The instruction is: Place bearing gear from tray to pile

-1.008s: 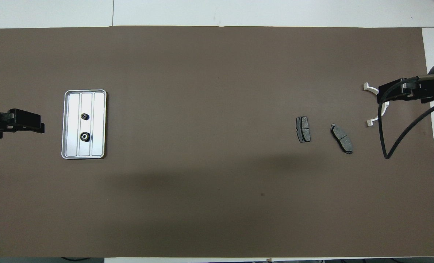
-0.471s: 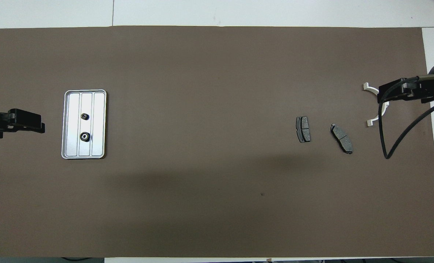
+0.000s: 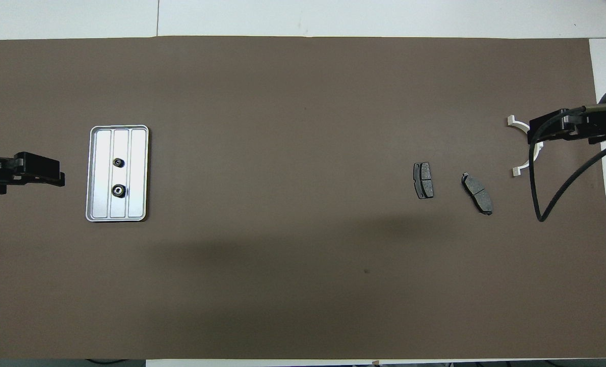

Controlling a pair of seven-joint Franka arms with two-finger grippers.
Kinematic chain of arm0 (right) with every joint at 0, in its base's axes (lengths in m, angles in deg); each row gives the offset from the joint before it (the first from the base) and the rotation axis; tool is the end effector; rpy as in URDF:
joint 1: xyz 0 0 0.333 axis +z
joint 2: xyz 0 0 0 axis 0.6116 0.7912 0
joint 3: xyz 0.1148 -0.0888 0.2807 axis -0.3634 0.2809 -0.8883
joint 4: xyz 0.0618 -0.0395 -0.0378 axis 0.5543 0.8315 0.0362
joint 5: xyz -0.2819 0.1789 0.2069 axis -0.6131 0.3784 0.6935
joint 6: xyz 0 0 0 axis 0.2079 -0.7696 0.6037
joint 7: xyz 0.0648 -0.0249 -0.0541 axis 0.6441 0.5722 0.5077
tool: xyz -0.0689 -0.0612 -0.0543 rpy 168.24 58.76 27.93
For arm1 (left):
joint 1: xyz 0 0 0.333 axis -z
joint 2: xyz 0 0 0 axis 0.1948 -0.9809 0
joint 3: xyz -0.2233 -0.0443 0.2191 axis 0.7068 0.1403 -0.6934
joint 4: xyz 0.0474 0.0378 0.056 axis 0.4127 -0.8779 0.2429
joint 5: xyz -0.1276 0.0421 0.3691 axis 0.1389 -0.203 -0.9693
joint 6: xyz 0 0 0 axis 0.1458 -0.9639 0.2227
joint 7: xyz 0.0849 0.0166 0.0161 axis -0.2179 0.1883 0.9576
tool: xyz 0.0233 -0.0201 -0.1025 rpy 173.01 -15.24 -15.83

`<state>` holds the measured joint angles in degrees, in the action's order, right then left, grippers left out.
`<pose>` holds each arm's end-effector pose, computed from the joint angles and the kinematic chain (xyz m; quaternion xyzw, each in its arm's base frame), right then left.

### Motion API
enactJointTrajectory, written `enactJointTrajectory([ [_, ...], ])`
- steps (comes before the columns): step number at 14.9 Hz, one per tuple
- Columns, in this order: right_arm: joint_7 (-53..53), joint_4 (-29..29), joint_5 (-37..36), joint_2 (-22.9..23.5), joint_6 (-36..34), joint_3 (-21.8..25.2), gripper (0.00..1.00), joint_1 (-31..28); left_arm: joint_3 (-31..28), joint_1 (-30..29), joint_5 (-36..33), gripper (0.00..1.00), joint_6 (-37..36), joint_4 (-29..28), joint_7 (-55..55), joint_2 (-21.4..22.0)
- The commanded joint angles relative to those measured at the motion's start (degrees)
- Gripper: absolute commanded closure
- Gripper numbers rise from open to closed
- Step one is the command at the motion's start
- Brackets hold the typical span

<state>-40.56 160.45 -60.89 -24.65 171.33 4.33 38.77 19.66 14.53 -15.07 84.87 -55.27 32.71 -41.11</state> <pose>0.5717 0.0105 0.6240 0.9997 -0.0163 0.0136 0.0088 0.5234 -0.0317 0.6101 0.9993 0.0252 -0.0258 0.0075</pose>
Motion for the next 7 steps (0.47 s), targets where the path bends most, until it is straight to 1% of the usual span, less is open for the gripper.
enactJointTrajectory([
  [1, 1.9, 1.1, 0.4, -0.9, 1.1, -0.2, 0.00, -0.6, -0.2, 0.6, 0.7, 0.00, 1.2, -1.9, 1.6, 1.2],
  [5, 2.5, 1.1, 0.4, -0.9, 1.0, -0.2, 0.00, -0.5, -0.3, 0.3, -0.1, 0.02, 2.1, -4.1, -0.1, 2.0],
  [7, 2.4, 1.1, 0.4, -0.9, 1.1, -0.2, 0.00, -0.6, -0.7, -0.8, 0.0, 0.02, 5.8, -7.2, -3.2, 3.2],
])
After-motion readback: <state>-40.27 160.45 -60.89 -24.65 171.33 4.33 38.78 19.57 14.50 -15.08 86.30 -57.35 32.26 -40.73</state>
